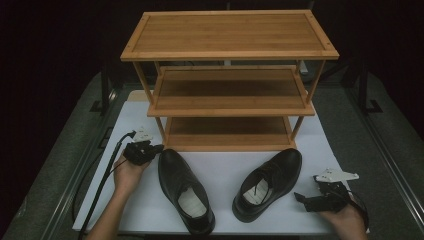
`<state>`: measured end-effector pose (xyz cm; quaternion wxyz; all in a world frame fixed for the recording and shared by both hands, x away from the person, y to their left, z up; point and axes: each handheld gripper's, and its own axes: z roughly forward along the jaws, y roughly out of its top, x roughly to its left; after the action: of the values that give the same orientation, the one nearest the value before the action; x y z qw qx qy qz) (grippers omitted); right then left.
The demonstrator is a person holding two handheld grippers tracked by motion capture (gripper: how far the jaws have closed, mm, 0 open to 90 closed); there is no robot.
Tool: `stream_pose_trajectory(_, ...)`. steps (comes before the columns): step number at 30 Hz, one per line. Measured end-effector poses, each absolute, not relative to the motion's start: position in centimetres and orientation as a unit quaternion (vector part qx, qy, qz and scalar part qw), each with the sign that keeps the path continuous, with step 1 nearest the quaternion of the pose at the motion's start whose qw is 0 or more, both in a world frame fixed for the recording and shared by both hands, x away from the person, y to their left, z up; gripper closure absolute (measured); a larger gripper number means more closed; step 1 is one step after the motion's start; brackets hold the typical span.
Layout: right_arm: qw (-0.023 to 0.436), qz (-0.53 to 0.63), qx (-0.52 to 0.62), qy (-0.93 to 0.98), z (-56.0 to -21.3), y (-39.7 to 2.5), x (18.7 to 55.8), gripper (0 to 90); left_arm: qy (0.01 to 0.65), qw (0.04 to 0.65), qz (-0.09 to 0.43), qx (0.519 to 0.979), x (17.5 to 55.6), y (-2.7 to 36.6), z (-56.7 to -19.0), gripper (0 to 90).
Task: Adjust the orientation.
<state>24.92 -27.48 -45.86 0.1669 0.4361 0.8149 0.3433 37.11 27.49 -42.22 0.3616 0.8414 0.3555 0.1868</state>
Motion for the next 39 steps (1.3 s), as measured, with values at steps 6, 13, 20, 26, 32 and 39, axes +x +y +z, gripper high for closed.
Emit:
stream_pose_trajectory(6,0.167,0.343,0.436,0.815,-45.9,-27.5,24.9,5.7,0.348,0.362,0.181,0.846,37.4,26.4,-42.3,90.0)
stream_pose_trajectory(13,0.167,0.343,0.436,0.815,-45.9,-27.5,24.9,5.7,0.346,0.372,0.175,0.843,36.0,27.5,-41.3,90.0)
stream_pose_trajectory(20,0.167,0.343,0.436,0.815,-45.9,-27.5,24.9,5.7,0.351,0.390,0.160,0.837,32.9,29.5,-40.3,90.0)
stream_pose_trajectory(26,0.167,0.343,0.436,0.815,-45.9,-27.5,24.9,5.7,0.348,0.400,0.140,0.836,30.0,30.2,-40.5,90.0)
stream_pose_trajectory(32,0.167,0.343,0.436,0.815,-45.9,-27.5,24.9,5.7,0.341,0.392,0.128,0.844,27.5,30.2,-41.4,90.0)
stream_pose_trajectory(39,0.167,0.343,0.436,0.815,-45.9,-27.5,24.9,5.7,0.324,0.376,0.094,0.863,24.6,29.1,-42.8,90.0)
